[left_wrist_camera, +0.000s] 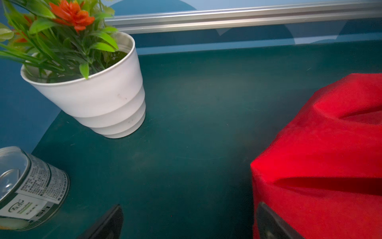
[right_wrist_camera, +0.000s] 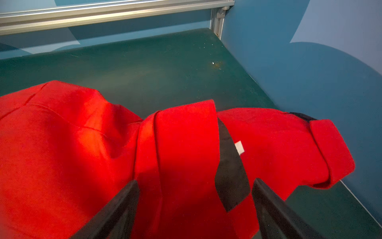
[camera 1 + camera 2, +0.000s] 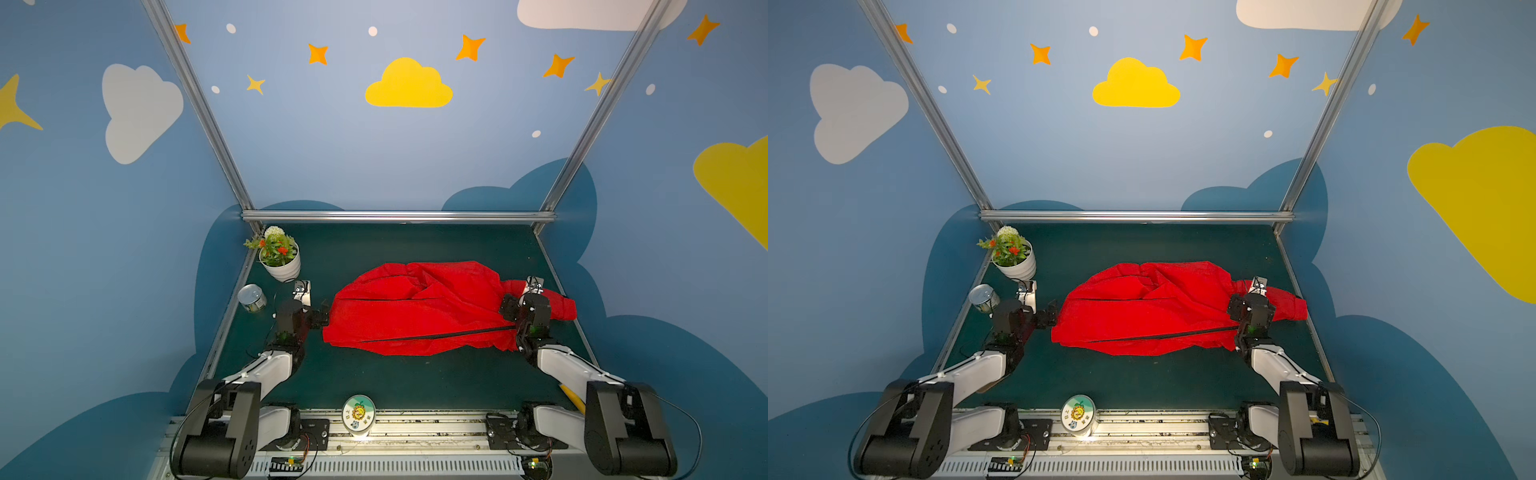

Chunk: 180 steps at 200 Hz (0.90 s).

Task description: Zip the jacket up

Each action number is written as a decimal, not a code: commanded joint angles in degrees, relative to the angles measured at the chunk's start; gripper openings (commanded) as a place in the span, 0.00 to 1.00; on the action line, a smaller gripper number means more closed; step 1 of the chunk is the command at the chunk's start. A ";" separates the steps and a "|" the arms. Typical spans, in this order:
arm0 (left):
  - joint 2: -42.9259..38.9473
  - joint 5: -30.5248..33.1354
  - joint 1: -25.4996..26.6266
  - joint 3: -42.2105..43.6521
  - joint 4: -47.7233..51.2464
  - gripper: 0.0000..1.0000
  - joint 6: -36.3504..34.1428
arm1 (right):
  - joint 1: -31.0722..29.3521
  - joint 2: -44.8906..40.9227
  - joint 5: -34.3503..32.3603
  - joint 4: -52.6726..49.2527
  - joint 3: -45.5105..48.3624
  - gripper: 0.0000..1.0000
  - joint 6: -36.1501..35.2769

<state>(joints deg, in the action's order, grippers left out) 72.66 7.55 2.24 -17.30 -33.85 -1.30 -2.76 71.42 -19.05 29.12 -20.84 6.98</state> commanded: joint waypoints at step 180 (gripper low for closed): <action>15.34 -9.30 -4.78 -6.00 -11.73 0.99 2.44 | -1.81 16.75 8.17 22.91 -0.34 0.89 -6.64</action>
<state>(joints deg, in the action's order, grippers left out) 88.38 -2.57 -2.50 -23.35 -48.95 0.67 -4.86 88.25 -12.12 50.89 -20.34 0.05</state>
